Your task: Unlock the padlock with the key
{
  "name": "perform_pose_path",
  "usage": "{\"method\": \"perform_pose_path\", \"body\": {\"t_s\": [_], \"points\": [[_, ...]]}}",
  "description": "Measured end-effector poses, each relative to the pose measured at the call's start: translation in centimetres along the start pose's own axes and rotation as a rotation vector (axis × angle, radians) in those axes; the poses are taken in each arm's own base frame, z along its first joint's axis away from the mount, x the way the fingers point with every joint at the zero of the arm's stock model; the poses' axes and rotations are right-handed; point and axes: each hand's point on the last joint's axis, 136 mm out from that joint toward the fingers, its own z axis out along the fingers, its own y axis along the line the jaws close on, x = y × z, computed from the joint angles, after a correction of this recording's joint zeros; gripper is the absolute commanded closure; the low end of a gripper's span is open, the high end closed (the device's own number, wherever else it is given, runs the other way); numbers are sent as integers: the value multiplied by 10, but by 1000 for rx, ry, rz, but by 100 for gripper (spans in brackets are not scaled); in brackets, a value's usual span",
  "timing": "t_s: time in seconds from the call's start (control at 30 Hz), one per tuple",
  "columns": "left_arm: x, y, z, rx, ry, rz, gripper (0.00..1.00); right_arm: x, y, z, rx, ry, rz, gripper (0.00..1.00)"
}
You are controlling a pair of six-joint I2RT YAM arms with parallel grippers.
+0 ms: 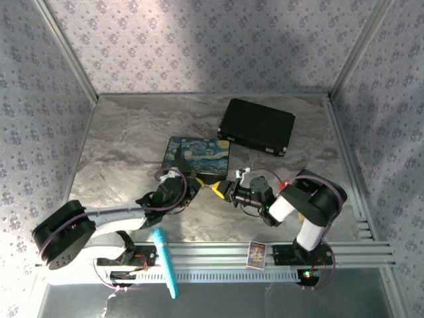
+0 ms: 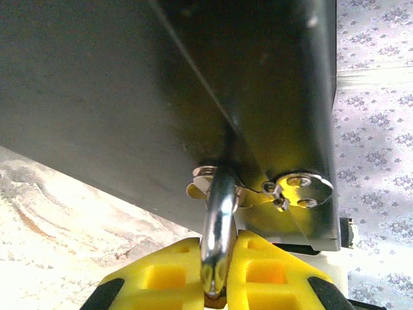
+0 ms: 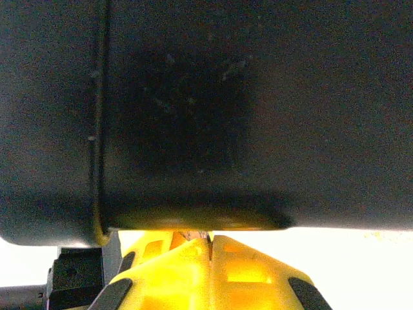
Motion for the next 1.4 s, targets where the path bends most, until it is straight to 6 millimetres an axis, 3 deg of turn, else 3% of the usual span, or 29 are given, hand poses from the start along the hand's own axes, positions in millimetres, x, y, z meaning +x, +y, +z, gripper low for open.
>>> {"method": "perform_pose_path", "body": {"t_s": [0.57, 0.83, 1.1, 1.4], "points": [[1, -14, 2, 64, 2, -71, 100, 0, 10, 8, -25, -2, -9, 100], [0, -11, 2, 52, -8, -90, 100, -3, -16, -11, 45, -65, 26, 100], [1, -4, 3, 47, -12, -146, 100, -9, 12, -15, -33, -100, -1, 100], [2, -3, 11, 62, -10, -194, 100, -11, 11, -11, -29, -101, 1, 100]]}}
